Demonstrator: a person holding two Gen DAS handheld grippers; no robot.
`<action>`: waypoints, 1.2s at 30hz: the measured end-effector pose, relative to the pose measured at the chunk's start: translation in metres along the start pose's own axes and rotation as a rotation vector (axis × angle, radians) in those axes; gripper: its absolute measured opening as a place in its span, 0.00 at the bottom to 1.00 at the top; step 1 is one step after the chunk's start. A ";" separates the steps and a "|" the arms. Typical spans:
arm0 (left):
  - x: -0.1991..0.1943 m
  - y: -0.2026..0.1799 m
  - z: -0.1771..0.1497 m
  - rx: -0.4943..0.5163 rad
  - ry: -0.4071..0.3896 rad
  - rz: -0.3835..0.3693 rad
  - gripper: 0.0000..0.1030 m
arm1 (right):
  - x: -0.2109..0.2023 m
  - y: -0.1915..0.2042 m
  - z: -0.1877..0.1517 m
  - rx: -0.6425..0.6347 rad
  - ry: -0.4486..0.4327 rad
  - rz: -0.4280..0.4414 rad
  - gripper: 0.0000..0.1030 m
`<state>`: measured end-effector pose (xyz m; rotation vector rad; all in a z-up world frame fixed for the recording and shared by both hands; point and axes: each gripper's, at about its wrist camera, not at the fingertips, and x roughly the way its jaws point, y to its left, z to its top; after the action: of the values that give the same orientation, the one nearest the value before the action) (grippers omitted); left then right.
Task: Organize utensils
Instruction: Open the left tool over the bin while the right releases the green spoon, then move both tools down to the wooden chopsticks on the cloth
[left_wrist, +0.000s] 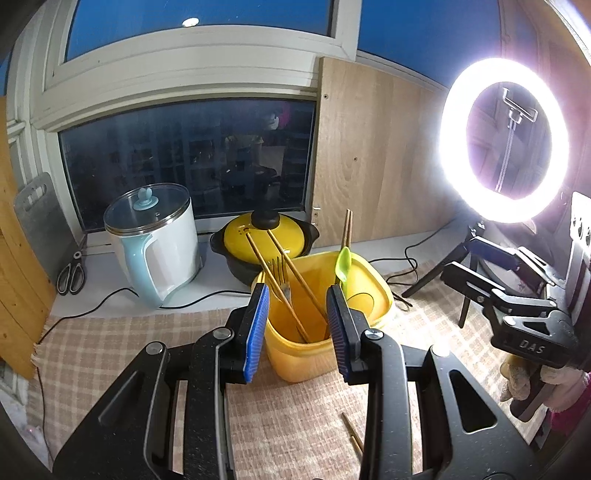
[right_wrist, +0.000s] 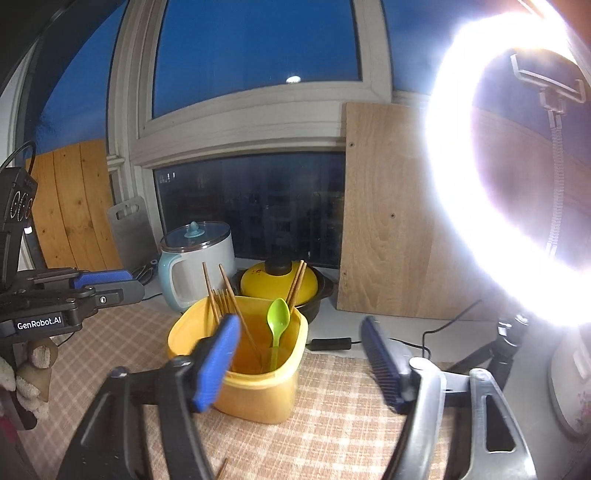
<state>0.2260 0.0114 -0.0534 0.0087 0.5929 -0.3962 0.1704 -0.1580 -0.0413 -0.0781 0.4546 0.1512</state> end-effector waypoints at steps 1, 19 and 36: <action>-0.003 -0.003 -0.002 0.006 0.000 0.006 0.36 | -0.005 -0.001 -0.002 0.003 -0.007 -0.003 0.84; -0.026 -0.029 -0.060 -0.003 0.064 0.117 0.75 | -0.053 -0.030 -0.045 0.054 0.030 -0.040 1.00; 0.010 -0.067 -0.175 -0.063 0.430 0.029 0.59 | -0.071 -0.065 -0.123 0.107 0.277 -0.087 1.00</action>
<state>0.1141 -0.0334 -0.1969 0.0428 1.0286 -0.3489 0.0653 -0.2444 -0.1172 -0.0137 0.7333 0.0298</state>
